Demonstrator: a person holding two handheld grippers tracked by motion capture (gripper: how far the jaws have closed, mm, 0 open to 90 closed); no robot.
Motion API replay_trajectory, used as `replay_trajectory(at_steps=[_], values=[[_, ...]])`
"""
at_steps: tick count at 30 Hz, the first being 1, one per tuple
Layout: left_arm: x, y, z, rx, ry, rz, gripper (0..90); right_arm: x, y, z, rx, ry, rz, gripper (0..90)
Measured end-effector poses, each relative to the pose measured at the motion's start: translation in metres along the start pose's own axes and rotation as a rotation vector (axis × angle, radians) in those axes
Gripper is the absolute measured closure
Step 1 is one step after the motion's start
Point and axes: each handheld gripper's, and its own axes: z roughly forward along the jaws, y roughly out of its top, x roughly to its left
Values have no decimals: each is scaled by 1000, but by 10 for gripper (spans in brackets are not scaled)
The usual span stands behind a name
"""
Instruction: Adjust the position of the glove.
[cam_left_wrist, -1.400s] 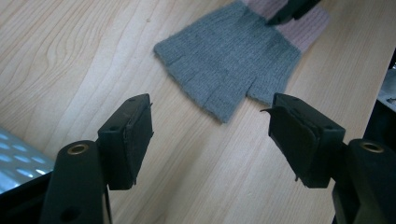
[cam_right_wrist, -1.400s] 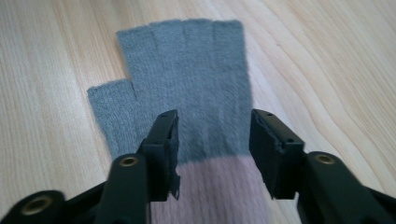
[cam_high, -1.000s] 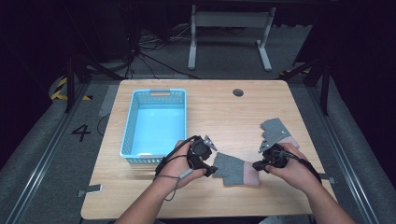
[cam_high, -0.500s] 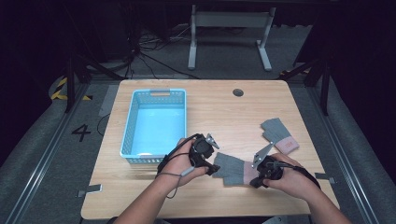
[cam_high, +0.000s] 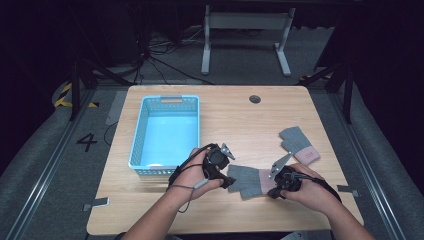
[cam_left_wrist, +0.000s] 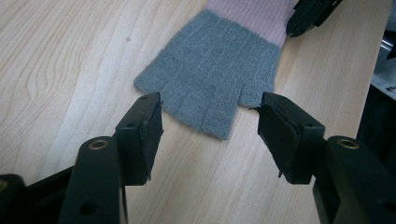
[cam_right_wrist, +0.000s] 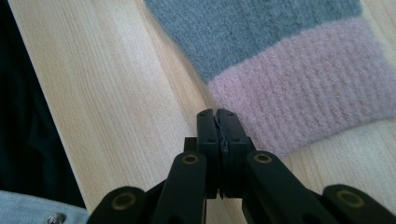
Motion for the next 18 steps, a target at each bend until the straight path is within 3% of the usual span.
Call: replay_trajectory(at_steps=[8, 18], values=[[1, 0, -2, -7, 3, -8, 401, 2, 0, -11, -46, 13, -1, 877], [1, 0, -3, -10, 7, -11, 393, -6, -6, -32, -180, -66, 58, 831]])
